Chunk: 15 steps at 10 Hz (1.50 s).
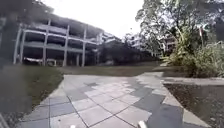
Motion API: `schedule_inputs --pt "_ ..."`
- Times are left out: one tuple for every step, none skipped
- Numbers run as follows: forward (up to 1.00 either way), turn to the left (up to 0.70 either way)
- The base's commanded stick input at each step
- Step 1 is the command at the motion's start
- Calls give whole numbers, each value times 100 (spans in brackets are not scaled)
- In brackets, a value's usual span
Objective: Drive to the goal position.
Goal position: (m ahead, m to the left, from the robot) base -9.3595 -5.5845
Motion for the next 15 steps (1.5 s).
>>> schedule_inputs --pt "50 0" --pt "50 0" --pt "46 0" --pt "14 0" --pt "0 -39" --pt "0 -50" --pt "0 -50" --pt "0 -50" --pt "0 -50" --pt "0 -50" --pt "0 -50" --pt "0 -50" --pt "0 -50" --pt "0 -50" --pt "0 -50"
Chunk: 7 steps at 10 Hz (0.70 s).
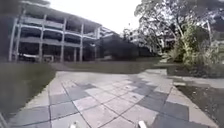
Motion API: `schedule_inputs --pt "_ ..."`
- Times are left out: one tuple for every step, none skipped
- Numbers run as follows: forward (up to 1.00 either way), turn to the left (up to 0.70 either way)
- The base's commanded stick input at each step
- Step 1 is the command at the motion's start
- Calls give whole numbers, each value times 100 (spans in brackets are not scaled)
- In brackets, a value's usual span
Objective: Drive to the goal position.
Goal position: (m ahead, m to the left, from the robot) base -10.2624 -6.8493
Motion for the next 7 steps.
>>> schedule_inputs --pt "0 -50" --pt "0 -50" --pt "0 -50" --pt "0 -50" --pt "0 -50" --pt "0 -50" --pt "0 -50"
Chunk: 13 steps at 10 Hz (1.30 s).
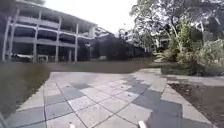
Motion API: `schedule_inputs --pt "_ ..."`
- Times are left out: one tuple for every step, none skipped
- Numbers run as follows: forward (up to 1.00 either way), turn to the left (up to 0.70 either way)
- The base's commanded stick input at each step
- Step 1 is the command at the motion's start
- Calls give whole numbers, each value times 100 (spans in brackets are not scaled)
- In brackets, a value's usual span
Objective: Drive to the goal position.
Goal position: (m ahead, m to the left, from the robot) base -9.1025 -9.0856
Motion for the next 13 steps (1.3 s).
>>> schedule_inputs --pt "0 -50" --pt "0 -50" --pt "0 -50" --pt "0 -50" --pt "0 -50" --pt "0 -50" --pt "0 -50" --pt "0 -50" --pt "0 -50" --pt "0 -50" --pt "0 -50" --pt "0 -50" --pt "0 -50"
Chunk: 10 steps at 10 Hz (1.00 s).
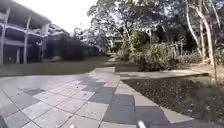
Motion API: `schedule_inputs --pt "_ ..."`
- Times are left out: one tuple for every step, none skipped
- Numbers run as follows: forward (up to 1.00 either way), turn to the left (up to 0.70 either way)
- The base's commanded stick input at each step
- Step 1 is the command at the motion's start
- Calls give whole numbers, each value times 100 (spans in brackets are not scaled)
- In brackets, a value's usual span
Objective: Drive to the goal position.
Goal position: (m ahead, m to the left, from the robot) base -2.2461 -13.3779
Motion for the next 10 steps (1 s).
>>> schedule_inputs --pt "0 -50" --pt "0 -50" --pt "0 -50" --pt "0 -50" --pt "0 -50" --pt "0 -50" --pt "0 -50" --pt "0 -50" --pt "0 -50" --pt "0 -50"
